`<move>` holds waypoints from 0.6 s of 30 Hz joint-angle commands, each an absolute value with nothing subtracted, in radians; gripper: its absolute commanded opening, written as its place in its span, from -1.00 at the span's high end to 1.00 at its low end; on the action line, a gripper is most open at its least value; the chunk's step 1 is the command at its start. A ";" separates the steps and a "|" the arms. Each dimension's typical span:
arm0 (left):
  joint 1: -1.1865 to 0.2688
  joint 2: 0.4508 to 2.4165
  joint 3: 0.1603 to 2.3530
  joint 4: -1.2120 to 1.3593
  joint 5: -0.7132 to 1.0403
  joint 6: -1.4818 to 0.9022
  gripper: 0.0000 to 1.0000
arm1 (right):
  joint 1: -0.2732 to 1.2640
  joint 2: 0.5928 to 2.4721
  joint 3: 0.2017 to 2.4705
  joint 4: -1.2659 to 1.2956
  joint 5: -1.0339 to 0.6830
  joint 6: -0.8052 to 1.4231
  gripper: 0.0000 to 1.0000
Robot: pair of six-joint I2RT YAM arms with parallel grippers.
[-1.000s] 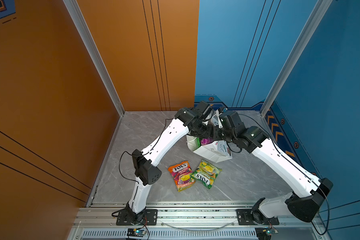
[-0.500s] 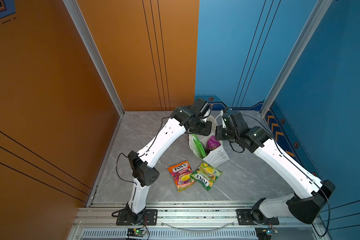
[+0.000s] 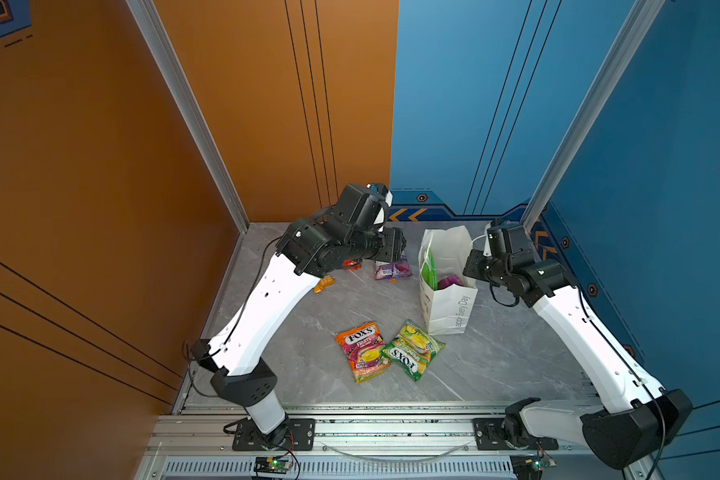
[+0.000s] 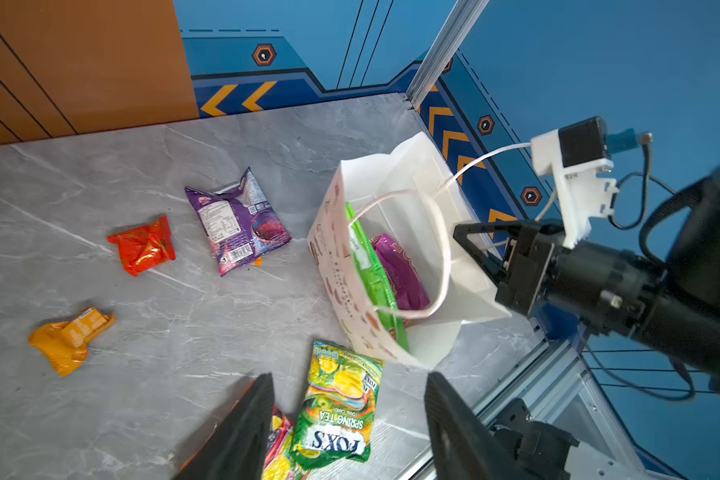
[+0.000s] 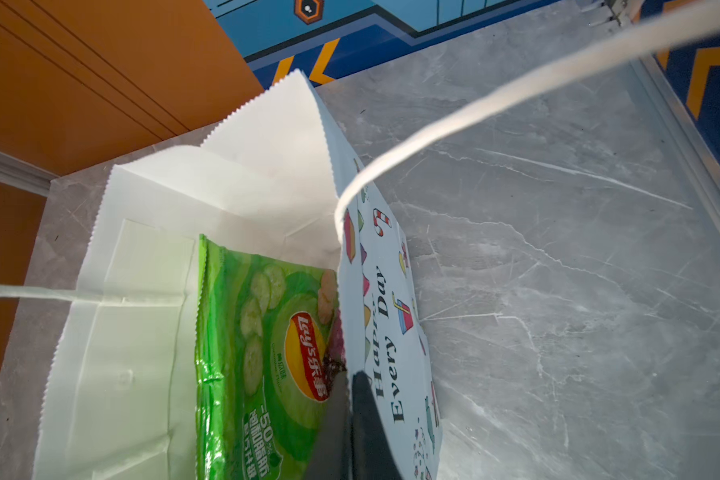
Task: Place the snacks into the paper bag
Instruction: 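Open the left gripper and withdraw it from the paper bag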
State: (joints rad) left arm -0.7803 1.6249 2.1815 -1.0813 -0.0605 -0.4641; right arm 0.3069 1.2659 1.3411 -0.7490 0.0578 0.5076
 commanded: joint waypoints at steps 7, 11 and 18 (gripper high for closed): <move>-0.679 1.242 1.662 -0.765 -0.219 -0.495 -0.64 | 0.152 1.175 1.241 -0.659 -0.061 0.493 1.00; -0.566 1.168 1.472 -0.759 -0.137 -0.522 -0.66 | 0.078 1.147 1.194 -0.646 -0.104 0.484 1.00; -0.430 1.185 1.130 -0.773 -0.004 -0.479 -0.68 | 0.008 1.065 1.102 -0.589 -0.164 0.459 1.00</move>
